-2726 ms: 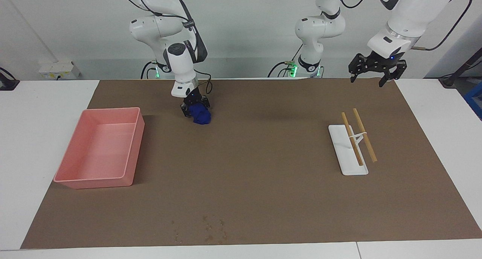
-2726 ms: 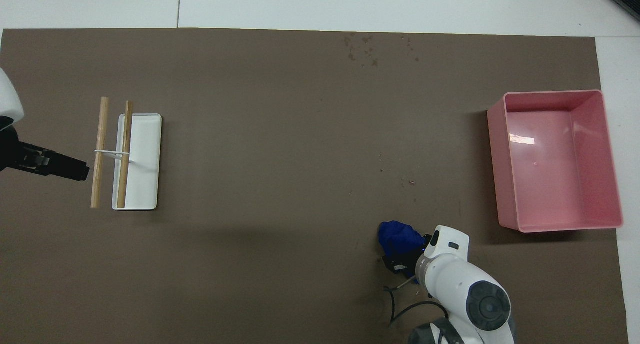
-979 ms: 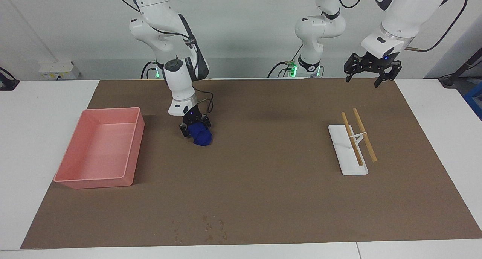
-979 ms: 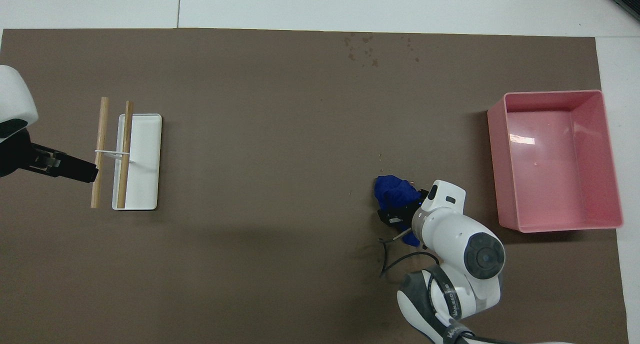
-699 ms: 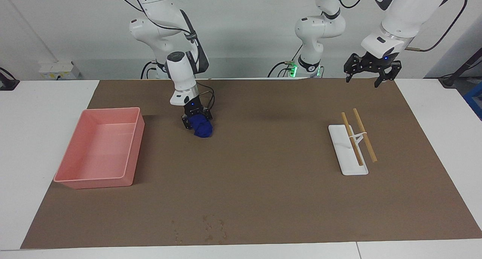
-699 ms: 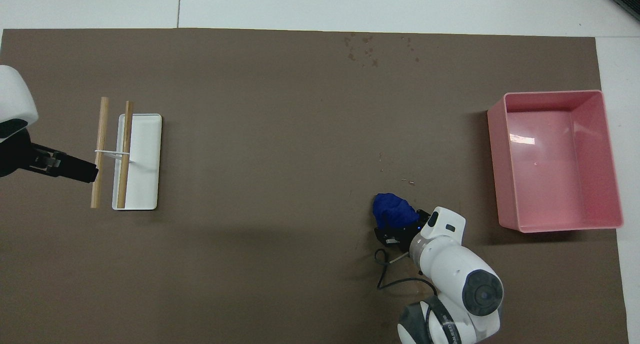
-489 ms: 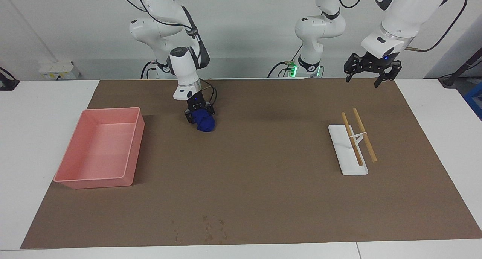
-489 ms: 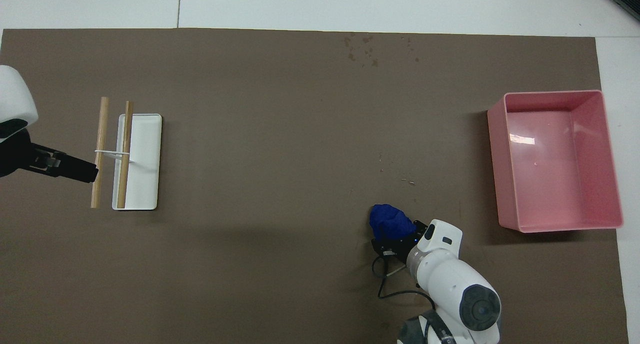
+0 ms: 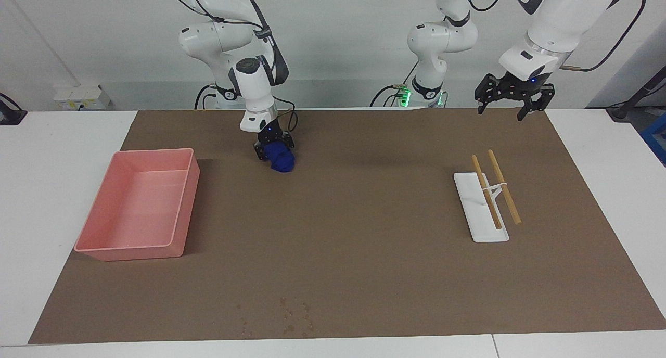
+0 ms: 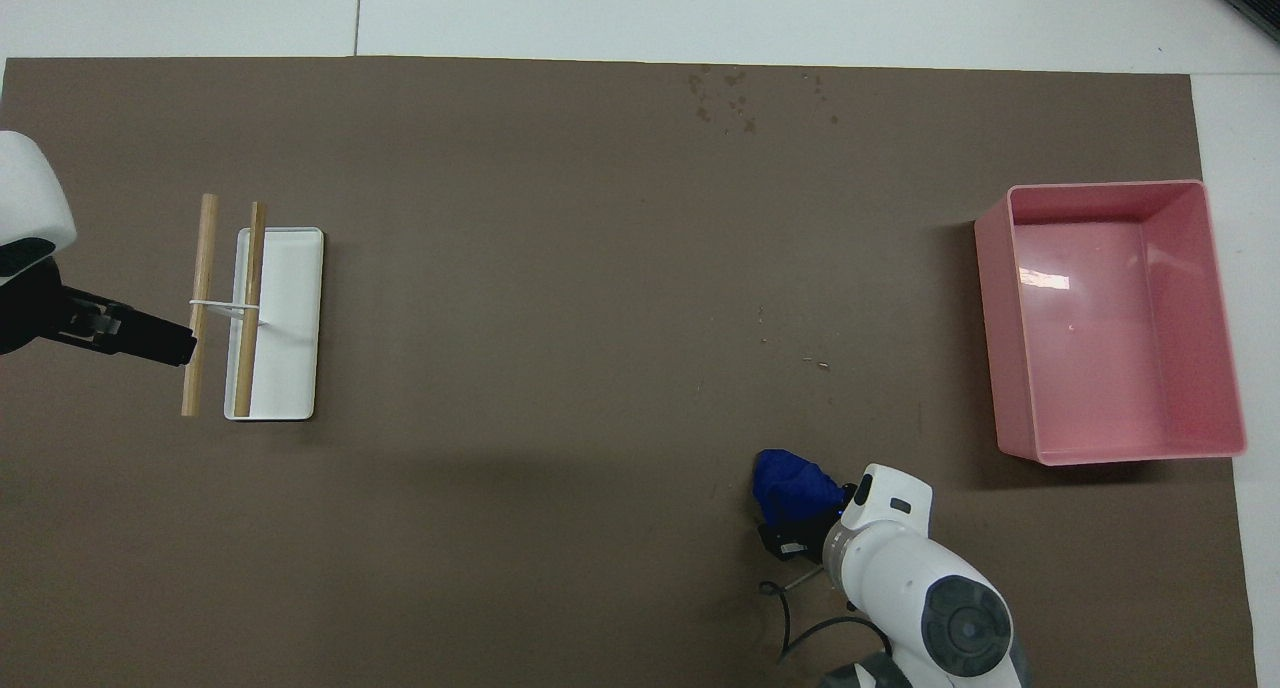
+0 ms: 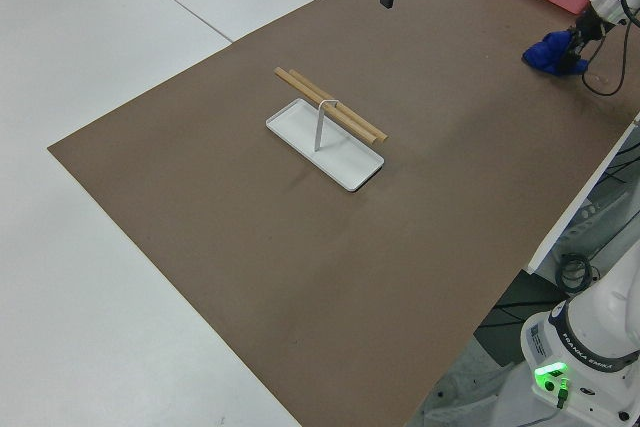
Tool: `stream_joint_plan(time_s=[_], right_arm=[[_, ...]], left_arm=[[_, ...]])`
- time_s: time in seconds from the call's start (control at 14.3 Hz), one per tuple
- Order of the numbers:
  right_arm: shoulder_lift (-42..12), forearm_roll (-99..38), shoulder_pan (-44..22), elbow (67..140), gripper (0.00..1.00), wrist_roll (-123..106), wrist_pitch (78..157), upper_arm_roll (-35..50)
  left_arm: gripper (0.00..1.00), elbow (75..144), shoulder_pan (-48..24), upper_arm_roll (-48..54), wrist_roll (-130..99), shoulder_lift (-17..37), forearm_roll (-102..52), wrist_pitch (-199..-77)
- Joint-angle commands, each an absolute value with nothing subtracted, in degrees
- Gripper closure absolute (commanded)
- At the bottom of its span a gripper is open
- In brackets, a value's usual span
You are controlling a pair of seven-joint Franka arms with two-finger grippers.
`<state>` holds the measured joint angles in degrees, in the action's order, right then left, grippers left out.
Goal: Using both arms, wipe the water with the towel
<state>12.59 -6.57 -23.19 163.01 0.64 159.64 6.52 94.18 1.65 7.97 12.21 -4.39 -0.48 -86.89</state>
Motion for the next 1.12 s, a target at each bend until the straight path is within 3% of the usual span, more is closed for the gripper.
stream_joint_plan(time_s=[0.0, 0.49, 0.77, 1.05], right_arm=[[21.27, -5.80, -22.50, 168.22, 1.00, -1.93, 155.39, 5.72], [26.18, -5.80, -22.41, 166.92, 1.00, -6.67, 147.24, 2.73], [26.54, -5.80, -19.44, 150.51, 1.00, -11.84, 122.39, 0.18], [26.98, -5.80, -18.37, 142.13, 1.00, -13.10, 114.00, -0.88]], left_arm=[[0.00, 95.80, 1.23, 7.56, 12.66, -5.71, 0.70, -87.72], [0.00, 95.28, 0.97, 7.65, 12.74, -5.71, 0.70, -87.54], [0.00, 95.01, 1.23, 7.56, 12.92, -5.71, 0.70, -86.93], [0.00, 95.45, 1.32, 7.56, 12.75, -6.06, 0.70, -87.45]])
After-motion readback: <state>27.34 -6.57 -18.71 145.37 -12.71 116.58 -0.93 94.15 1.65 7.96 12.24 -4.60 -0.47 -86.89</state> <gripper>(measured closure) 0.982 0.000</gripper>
